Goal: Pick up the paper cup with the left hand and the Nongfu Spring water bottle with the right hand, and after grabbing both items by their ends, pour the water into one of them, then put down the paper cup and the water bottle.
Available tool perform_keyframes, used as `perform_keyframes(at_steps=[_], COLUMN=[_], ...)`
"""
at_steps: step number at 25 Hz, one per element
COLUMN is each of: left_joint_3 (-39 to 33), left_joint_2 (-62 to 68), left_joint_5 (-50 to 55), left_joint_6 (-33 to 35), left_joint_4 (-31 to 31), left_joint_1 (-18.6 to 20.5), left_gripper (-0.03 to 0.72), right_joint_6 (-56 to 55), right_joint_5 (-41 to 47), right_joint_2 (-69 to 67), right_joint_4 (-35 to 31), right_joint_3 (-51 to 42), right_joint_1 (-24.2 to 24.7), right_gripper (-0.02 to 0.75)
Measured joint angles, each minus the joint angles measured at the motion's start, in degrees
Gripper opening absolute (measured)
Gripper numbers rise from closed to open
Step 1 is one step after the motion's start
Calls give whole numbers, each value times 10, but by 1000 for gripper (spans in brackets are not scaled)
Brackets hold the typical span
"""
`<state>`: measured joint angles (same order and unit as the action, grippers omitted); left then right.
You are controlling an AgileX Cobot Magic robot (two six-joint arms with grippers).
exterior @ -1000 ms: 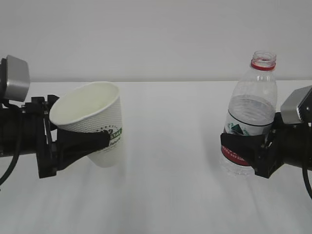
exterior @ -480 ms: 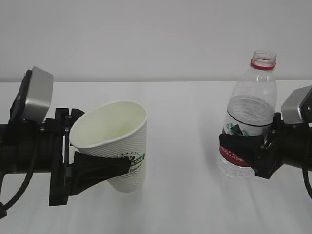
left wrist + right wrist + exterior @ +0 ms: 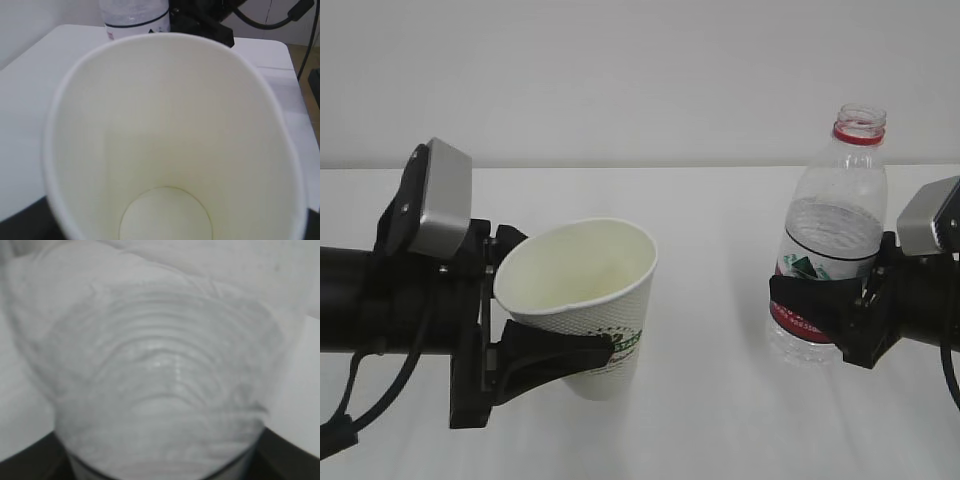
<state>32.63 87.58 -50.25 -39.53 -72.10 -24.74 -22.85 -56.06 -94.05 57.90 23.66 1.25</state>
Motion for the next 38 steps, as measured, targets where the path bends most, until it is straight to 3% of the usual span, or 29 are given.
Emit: perform_keyframes(at_steps=[14, 23, 38], left_joint_3=[49, 57, 57], left_joint_2=[45, 45, 45], left_joint_5=[36, 36, 20], left_joint_6=[-10, -11, -11], left_joint_4=[-13, -15, -47], left_joint_1=[-68, -71, -71], left_gripper=[519, 512, 511], right_joint_6=[0, 7, 11], right_joint_5=[-1, 2, 29], right_joint_2=[1, 1, 1], right_joint_4=[0, 1, 69], right_joint_3=[0, 1, 68], right_joint_1=[0, 0, -8], right_gripper=[484, 484, 484])
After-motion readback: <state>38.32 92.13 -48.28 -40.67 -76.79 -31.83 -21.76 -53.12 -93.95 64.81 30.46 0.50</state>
